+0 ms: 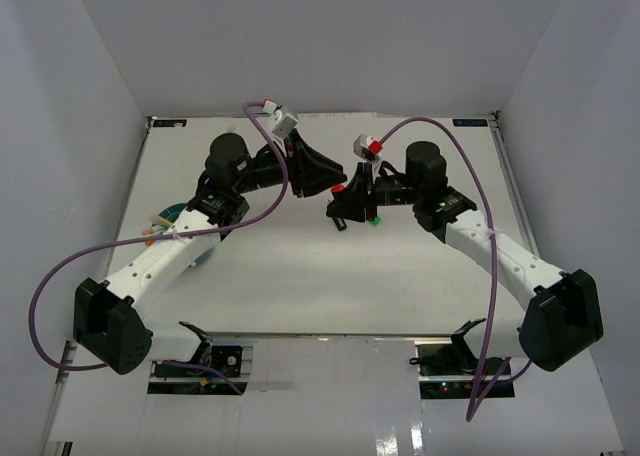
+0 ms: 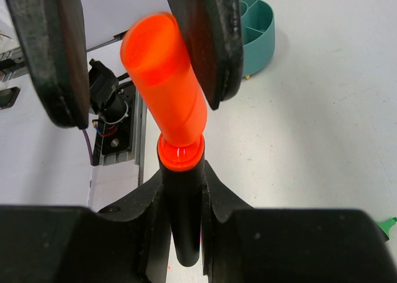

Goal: Sort the stationery into containers
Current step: Close the pen cap on the pen.

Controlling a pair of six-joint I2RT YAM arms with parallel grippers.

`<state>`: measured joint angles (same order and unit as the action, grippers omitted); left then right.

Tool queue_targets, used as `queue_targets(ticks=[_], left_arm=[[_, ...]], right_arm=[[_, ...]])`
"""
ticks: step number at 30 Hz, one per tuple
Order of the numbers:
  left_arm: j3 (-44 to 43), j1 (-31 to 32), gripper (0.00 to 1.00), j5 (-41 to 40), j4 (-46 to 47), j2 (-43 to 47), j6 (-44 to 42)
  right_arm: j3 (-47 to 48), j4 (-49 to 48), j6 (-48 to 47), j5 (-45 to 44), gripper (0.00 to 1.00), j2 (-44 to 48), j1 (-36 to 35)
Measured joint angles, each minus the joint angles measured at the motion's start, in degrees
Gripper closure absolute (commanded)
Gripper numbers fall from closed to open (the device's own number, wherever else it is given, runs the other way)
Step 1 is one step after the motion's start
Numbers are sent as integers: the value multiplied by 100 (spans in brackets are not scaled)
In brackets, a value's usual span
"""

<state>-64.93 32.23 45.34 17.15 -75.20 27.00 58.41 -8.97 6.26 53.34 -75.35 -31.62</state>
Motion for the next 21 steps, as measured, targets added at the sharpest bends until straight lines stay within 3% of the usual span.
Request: queue_targets(ticks=[19, 21], left_arm=[[310, 98, 59, -175, 2, 76, 103], [310, 98, 55, -181, 7, 76, 107]], right_arm=[[-2, -17, 153, 2, 92, 74, -2], [-2, -17, 162, 17, 92, 76, -2]])
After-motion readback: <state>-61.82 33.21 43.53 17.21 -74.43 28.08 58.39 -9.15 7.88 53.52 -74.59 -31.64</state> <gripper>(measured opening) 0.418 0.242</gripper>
